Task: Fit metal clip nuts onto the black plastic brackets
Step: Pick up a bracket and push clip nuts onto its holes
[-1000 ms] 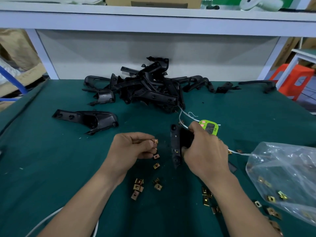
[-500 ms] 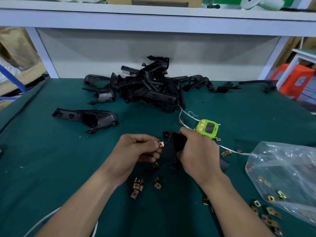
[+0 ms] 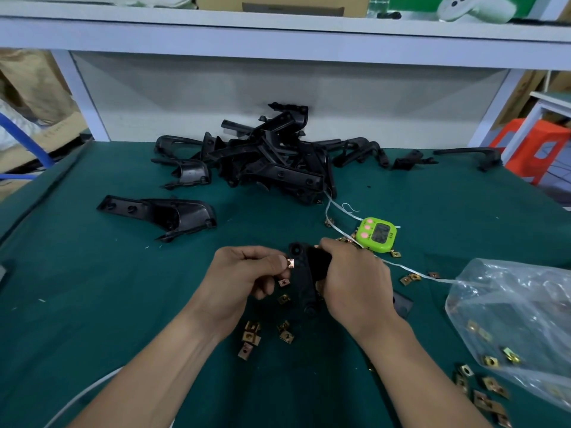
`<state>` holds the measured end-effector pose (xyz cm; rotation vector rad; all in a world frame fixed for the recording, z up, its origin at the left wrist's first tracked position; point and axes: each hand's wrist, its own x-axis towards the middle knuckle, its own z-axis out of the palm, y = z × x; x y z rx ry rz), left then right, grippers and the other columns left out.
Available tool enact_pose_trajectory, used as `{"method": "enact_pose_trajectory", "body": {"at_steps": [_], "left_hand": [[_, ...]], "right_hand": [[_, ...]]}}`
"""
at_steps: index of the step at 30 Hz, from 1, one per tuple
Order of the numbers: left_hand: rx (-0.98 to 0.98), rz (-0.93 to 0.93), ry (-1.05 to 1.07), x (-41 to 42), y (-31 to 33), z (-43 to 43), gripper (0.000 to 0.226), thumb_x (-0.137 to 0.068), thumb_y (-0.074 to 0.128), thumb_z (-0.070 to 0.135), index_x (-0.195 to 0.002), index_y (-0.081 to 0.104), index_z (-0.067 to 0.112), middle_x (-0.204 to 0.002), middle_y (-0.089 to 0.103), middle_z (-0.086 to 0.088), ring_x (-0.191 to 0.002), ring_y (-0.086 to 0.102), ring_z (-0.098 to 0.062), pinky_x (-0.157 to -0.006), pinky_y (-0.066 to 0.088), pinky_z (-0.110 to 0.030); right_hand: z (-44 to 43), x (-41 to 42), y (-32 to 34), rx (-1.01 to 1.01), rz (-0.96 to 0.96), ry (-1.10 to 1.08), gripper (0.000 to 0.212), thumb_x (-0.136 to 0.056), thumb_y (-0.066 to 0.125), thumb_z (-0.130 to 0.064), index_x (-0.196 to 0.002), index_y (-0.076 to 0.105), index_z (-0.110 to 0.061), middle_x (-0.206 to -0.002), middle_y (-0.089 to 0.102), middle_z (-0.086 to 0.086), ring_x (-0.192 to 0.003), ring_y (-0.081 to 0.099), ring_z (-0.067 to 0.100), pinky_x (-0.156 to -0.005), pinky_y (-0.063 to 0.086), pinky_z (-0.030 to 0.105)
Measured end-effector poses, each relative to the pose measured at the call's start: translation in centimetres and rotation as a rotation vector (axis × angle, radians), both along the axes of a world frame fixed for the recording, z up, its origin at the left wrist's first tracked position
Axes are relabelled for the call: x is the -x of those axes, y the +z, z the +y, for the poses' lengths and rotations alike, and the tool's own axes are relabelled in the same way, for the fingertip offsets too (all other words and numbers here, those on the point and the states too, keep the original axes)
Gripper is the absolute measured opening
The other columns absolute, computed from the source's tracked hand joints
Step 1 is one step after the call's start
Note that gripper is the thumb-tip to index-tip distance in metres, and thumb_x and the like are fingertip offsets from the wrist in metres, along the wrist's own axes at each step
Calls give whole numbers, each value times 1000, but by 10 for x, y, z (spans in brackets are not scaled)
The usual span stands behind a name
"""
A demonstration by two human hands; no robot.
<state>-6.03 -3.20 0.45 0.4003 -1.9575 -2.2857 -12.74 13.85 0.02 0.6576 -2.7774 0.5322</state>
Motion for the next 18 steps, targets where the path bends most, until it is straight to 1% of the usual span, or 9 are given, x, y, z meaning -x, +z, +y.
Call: {"method": "enact_pose_trajectory", "body": {"at_steps": [5, 8, 11, 13, 15, 18], "left_hand": [[-35, -21, 55, 0, 0, 7, 19, -87, 73, 5, -70, 79, 11, -73, 72, -11, -44, 45, -8, -39, 31, -16], [-8, -23, 37, -1, 0, 11, 17, -87, 72, 4, -70, 76, 7, -73, 72, -11, -43, 43, -9, -39, 28, -17], [-1, -29, 13, -1, 0, 13, 20, -85, 72, 2, -67, 75, 9, -72, 70, -11, -44, 41, -10, -39, 27, -16], [9, -36, -3, -2, 0, 13, 17, -85, 74, 5, -68, 74, 8, -70, 67, -10, -45, 40, -10, -40, 28, -16], [45, -37, -27, -3, 0, 12, 17, -84, 76, 9, -67, 74, 10, -65, 64, -5, -47, 41, -10, -44, 33, -16], [91, -17, -58, -4, 1, 12, 19, -83, 78, 15, -65, 73, 12, -57, 58, 3, -49, 43, -9, -49, 38, -15]], "right_hand": [[-2, -3, 2, -6, 29, -52, 28, -67, 52, 1, -73, 37, -23, -61, 53, -4, -58, 42, 29, -47, 22, 33], [0, -4, 3, -19, 23, -68, 28, -67, 51, 1, -72, 36, -23, -59, 50, -5, -57, 40, 28, -48, 22, 35], [2, -5, 3, -31, 32, -80, 30, -67, 50, 1, -71, 33, -24, -59, 48, -5, -57, 39, 28, -47, 21, 35], [0, -5, 2, -49, 31, -68, 28, -69, 51, 0, -74, 38, -24, -64, 55, -4, -61, 48, 30, -48, 24, 34], [-2, -7, 2, -69, 19, -56, 25, -71, 52, -2, -80, 45, -25, -72, 62, -4, -72, 59, 31, -54, 30, 33], [-3, -7, 2, -69, -14, -63, 23, -74, 56, -8, -87, 49, -25, -78, 64, -4, -79, 63, 30, -58, 32, 33]]}}
